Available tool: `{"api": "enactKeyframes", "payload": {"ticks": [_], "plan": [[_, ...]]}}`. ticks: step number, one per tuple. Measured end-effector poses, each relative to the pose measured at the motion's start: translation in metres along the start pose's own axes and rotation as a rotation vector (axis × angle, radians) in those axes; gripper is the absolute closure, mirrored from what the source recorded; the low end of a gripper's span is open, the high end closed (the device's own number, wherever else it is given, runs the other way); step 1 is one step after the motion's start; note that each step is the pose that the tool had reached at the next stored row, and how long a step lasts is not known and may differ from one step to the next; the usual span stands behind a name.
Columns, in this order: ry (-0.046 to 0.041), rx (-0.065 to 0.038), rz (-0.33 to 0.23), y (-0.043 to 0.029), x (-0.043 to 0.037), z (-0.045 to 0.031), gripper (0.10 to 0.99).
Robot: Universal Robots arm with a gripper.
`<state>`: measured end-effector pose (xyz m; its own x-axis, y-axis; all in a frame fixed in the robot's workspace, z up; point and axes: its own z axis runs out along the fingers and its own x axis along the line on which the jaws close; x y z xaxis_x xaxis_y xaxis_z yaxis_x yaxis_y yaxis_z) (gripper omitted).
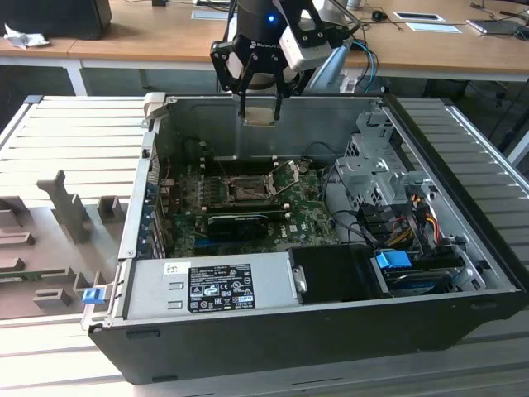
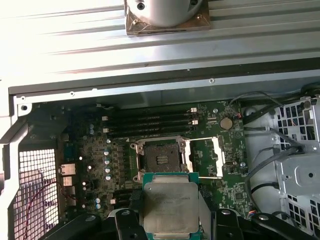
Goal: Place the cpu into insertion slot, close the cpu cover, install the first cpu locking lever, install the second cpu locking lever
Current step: 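Place the cpu into insertion slot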
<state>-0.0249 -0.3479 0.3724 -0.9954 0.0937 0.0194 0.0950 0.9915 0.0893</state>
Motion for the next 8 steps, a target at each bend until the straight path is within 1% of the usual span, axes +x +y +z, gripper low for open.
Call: {"api": "enactKeyframes", "payload": {"ticks": [8], "plan": [[-0.0006, 0.0, 0.006, 0.0, 0.0, 0.0, 0.557]]}}
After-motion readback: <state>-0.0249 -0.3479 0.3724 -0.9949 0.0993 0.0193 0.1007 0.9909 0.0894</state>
